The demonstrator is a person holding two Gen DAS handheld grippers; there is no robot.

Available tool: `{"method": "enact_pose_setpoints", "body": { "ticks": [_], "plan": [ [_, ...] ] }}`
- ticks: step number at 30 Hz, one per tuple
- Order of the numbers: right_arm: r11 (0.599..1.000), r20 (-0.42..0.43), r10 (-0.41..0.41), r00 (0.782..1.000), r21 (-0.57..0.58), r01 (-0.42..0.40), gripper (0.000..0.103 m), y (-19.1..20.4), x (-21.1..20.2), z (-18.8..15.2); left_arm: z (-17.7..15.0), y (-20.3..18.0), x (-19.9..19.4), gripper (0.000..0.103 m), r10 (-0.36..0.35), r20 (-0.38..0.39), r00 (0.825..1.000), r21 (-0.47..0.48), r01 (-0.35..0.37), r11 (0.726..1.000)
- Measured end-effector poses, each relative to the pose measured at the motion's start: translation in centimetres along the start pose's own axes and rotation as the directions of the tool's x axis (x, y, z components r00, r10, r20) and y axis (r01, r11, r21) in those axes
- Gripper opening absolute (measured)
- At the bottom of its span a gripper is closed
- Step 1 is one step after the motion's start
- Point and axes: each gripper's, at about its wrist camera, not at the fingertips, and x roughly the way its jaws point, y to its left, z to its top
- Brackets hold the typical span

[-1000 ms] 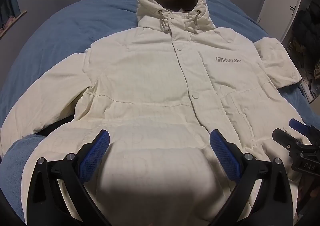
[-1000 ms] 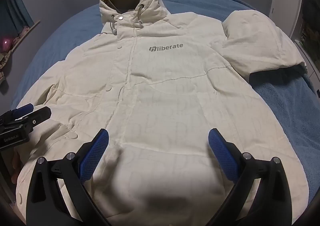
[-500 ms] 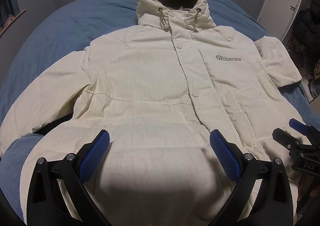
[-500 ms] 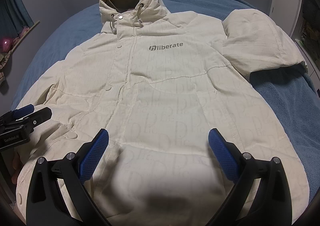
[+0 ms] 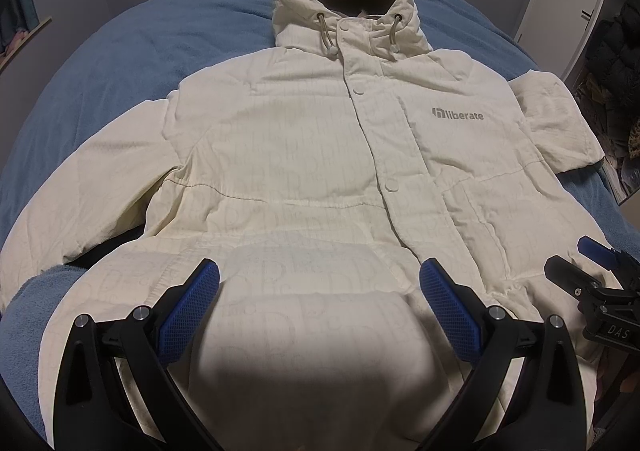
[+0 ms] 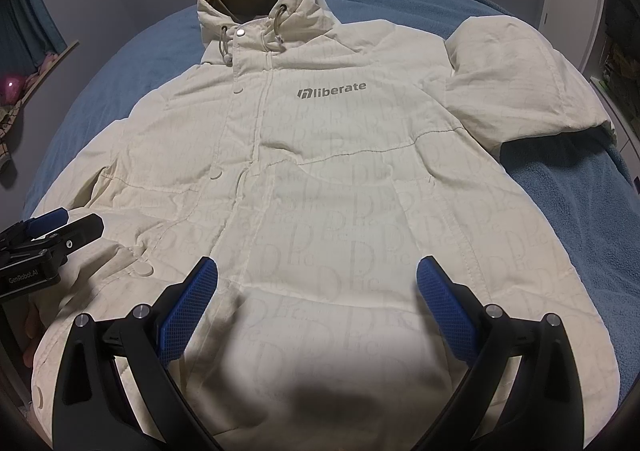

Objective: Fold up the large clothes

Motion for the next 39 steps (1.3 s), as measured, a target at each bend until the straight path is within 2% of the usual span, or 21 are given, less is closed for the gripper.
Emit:
{"method": "enact_pose_setpoints", "body": {
  "ticks": [39],
  "plan": [
    [1.000, -0.009, 0.002, 1.000, 0.004, -0.002, 0.096, -0.10, 0.22, -0.22, 0.20, 0.19, 0.21, 0.097, -0.009, -0.020, 1.000, -0.005, 0.009, 1.000]
  ]
}}
